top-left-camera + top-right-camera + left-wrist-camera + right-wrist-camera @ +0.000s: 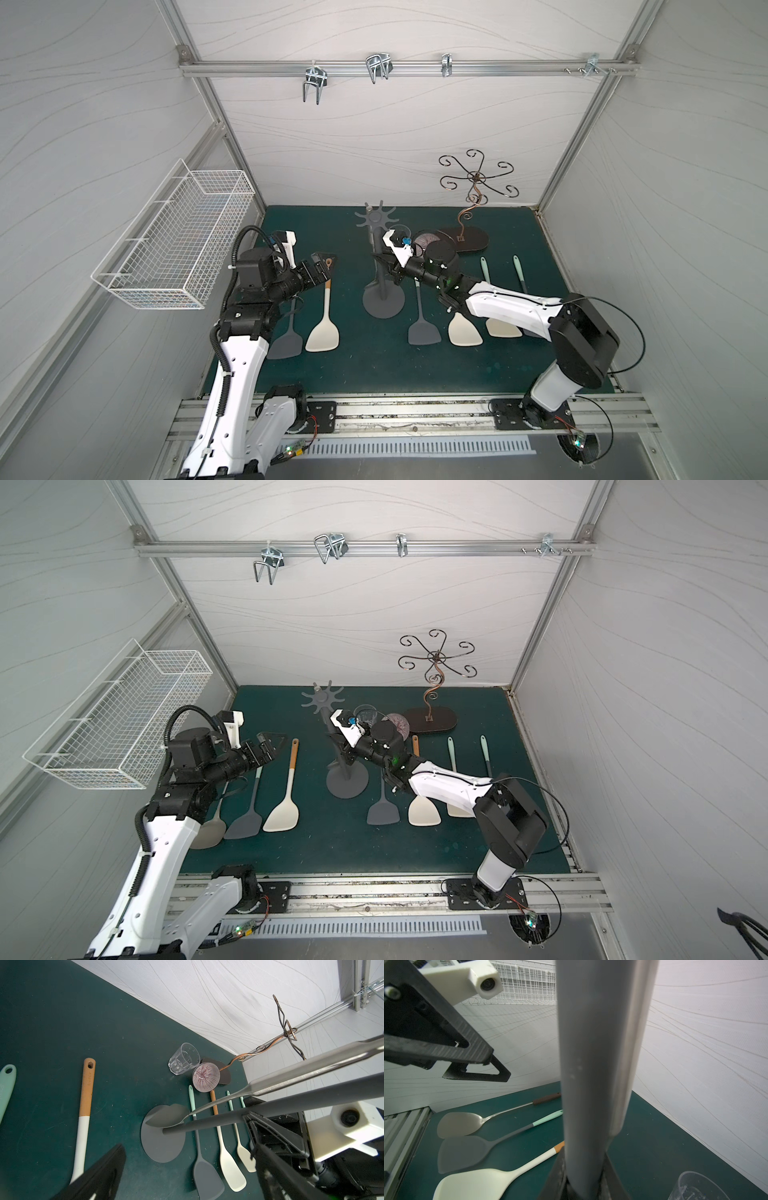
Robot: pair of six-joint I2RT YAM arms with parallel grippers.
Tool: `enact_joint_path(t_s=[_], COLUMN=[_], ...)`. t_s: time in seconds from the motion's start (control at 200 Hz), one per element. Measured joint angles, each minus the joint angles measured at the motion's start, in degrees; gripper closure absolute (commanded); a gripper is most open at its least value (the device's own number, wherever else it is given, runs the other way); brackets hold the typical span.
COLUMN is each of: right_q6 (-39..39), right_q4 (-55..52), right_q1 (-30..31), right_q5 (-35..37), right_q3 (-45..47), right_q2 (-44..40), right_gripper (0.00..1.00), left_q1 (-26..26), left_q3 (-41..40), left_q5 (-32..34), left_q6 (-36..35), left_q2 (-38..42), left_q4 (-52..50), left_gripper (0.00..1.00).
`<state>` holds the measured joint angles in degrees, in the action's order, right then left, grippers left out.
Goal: Take the spatula off the kitchen utensil rack
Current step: Adjust the rack at the center of the board.
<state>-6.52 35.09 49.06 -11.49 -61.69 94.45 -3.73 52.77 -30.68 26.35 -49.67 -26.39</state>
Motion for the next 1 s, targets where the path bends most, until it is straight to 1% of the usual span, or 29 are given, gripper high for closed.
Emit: enact_joint_path(t_s=[0.225, 0.375, 0.465, 0.625, 0.68, 0.845, 0.9, 0.995], right_q6=[0.0, 0.1, 0.1, -1.3, -2.5, -5.9, -6.7, -7.4], right_q4=[-2.0, -3.6, -4.8, -7.8, -9.5, -14.6, -15.7, -16.7], right_q1=[-5.3, -8.3, -9.7, -11.6, -12.1, -13.4, -13.9, -15.1], right_q5=[-12.7, -19.9, -23.6, -31.2, -34.0, -39.2, -40.5, -42.5], right_q3=[-4.5, -8.1, -10.6, -16.1, -18.1, -22.1, -22.4, -22.4], right_q2=[3.4, 6.0, 7.6, 11.3, 12.5, 14.3, 14.4, 14.4], right_gripper=[1.00, 0.98, 0.96, 0.96, 0.98, 0.98, 0.95, 0.94], left_q1=[0.0, 0.0, 0.0, 0.0, 0.0, 0.0, 0.0, 0.0], left_q3=[-0.8, -1.2, -1.2, -1.5, -1.7, -1.9, -1.9, -2.2], left_q5=[-0.6, -1.1, -1.3, -2.1, -2.5, -3.7, -4.2, -5.1], left_q6=[0.1, 0.1, 0.1, 0.1, 0.1, 0.0, 0.0, 0.3], left_q2=[-0.5, -0.8, -0.8, -1.1, -1.1, -1.6, -1.9, -2.4], left_q4=[1.0, 1.0, 1.0, 1.9, 2.1, 3.4, 4.0, 5.3], left_gripper=[0.01, 0.01, 0.01, 0.01, 0.01, 0.01, 0.01, 0.01])
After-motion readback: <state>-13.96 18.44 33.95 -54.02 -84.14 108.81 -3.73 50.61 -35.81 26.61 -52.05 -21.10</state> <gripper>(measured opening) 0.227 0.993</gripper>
